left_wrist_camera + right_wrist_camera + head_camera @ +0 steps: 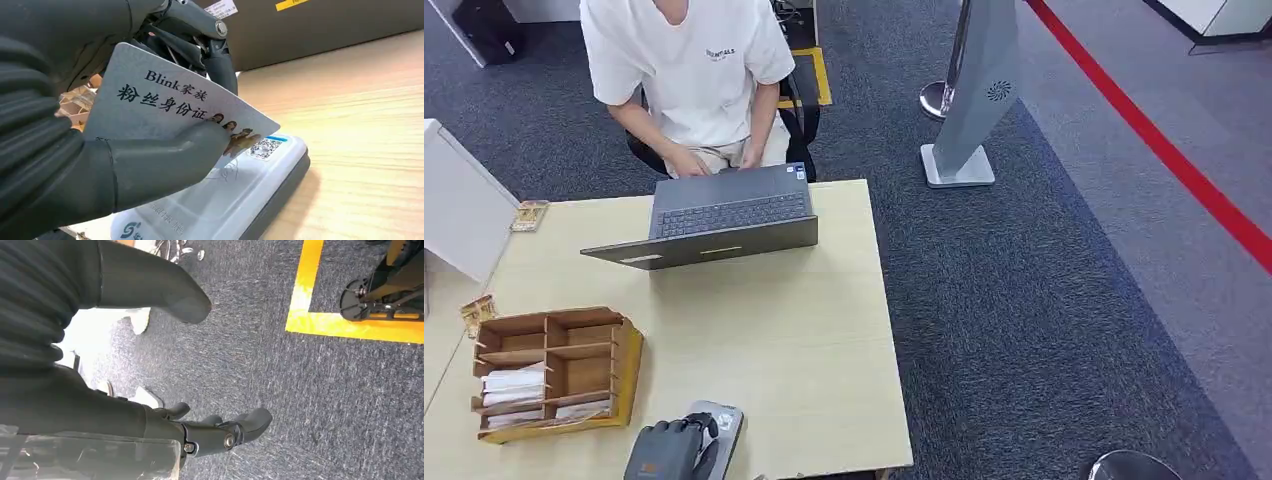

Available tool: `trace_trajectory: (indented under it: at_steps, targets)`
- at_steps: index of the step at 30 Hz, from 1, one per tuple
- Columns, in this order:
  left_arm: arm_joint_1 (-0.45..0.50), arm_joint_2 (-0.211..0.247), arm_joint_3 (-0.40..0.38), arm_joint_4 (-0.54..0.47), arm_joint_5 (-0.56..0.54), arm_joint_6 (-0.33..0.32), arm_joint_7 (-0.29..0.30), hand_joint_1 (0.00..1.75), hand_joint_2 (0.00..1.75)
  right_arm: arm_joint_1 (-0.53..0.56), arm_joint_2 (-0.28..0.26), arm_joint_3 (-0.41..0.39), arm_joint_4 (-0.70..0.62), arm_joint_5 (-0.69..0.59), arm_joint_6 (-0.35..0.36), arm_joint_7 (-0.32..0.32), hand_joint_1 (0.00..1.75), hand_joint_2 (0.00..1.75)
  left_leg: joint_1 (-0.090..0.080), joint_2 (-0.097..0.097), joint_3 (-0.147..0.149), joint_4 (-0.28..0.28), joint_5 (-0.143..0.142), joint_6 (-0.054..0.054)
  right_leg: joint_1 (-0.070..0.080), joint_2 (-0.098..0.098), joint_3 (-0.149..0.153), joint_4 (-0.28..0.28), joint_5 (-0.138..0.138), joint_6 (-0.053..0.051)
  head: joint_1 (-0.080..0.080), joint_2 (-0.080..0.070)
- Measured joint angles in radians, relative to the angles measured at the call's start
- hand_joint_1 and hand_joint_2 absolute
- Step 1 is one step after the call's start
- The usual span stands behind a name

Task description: Pass the card to the sensor for recognition and then transmit it.

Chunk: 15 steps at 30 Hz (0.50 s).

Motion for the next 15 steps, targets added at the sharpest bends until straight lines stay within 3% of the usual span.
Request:
trace_trajectory:
  at_steps: [6, 9, 15]
  targets:
    - [-0.009, 0.002, -0.001, 0.005, -0.009, 0.026, 0.012, 1.75, 1.75, 0.000, -0.001, 0.000, 0.002, 0.000, 0.000, 0.000, 0.00, 1.75, 0.000, 0.000, 0.001, 0.000, 0.000, 0.000, 0.000, 0.000, 0.000, 0.000, 0.000, 0.000, 0.000, 0.000]
    - [-0.018, 0.003, 0.007, 0.002, -0.065, 0.057, 0.021, 1.75, 1.75, 0.000, -0.001, 0.000, 0.002, 0.000, 0.002, 0.000, 0.00, 1.75, 0.000, 0.000, 0.001, 0.000, 0.000, 0.000, 0.000, 0.000, 0.000, 0.000, 0.000, 0.000, 0.000, 0.000]
    - [-0.060, -0.021, 0.121, -0.091, -0.170, 0.113, -0.051, 1.75, 1.75, 0.003, -0.001, 0.012, 0.002, 0.000, 0.020, 0.000, 0.00, 1.75, 0.000, 0.000, 0.001, 0.000, 0.001, 0.000, 0.000, -0.001, 0.000, 0.000, 0.001, 0.000, 0.000, 0.000]
